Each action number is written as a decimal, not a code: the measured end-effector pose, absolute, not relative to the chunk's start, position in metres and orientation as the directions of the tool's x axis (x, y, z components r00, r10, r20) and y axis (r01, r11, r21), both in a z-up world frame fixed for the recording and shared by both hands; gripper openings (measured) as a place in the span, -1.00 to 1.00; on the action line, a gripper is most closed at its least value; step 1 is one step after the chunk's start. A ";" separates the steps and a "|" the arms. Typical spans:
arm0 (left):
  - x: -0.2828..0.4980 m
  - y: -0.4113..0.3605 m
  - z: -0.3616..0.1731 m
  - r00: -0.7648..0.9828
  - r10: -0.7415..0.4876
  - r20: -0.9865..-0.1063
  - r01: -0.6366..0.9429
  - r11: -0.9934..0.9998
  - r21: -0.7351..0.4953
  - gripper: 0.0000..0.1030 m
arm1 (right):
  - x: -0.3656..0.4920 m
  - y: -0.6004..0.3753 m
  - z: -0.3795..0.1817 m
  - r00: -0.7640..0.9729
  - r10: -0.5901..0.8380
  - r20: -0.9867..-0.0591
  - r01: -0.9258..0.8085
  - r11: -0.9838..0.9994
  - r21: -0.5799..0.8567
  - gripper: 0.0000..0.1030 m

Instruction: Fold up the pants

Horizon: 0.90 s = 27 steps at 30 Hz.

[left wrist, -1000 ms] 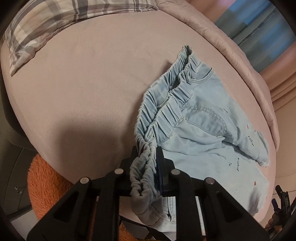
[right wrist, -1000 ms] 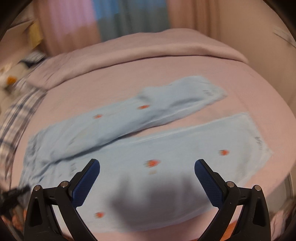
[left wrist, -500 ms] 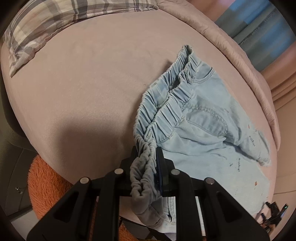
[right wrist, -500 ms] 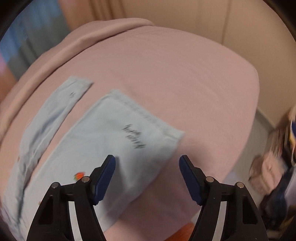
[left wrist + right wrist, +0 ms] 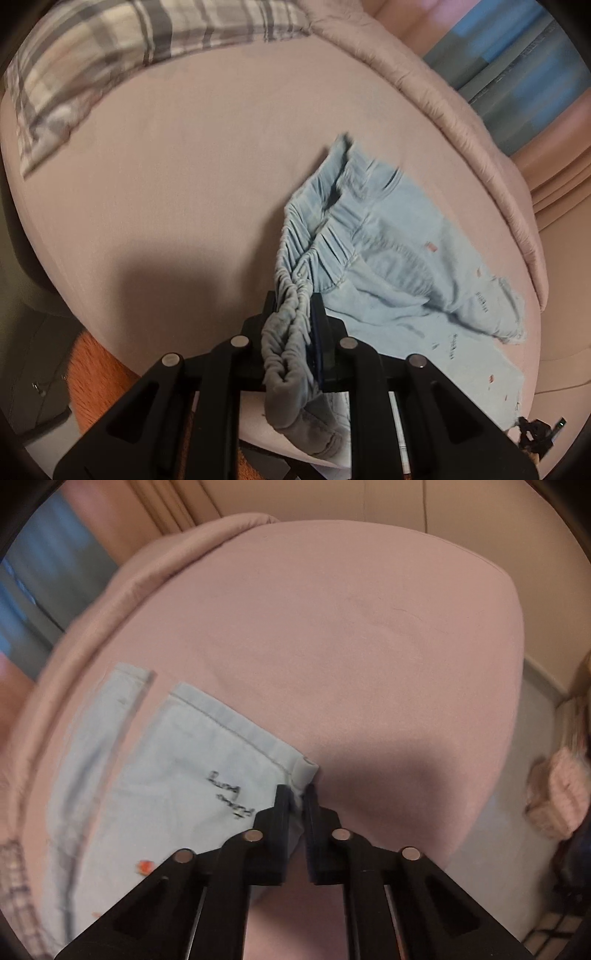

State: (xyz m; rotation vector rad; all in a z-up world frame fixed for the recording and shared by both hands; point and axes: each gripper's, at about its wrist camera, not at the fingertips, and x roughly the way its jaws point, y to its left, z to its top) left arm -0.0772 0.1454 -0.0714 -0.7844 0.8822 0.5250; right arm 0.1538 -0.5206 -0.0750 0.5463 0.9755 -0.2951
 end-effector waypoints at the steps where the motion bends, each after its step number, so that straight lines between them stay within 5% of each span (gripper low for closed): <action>1: -0.078 0.148 -0.067 0.547 0.095 -0.832 -0.686 0.620 -0.381 -0.70 | 0.146 -0.519 -0.061 0.574 0.002 -0.819 0.459 0.827 0.325 -0.88; 5: -0.073 0.157 -0.080 0.495 0.081 -0.865 -0.694 0.636 -0.338 -0.68 | 0.122 -0.514 -0.035 0.637 0.017 -0.771 0.426 0.825 0.370 -0.89; 11: -0.069 0.154 -0.102 0.421 0.087 -0.903 -0.696 0.670 -0.260 -0.65 | 0.125 -0.514 -0.094 0.484 -0.036 -0.874 0.510 0.823 0.248 -0.91; 15: -0.064 0.158 -0.109 0.376 0.076 -0.923 -0.694 0.683 -0.226 -0.45 | 0.119 -0.511 -0.073 0.517 -0.080 -0.852 0.494 0.841 0.220 -0.92; 27: -0.063 0.166 -0.115 0.366 0.054 -0.929 -0.702 0.672 -0.237 -0.41 | 0.138 -0.505 -0.101 0.432 -0.157 -0.888 0.515 0.851 0.100 -0.92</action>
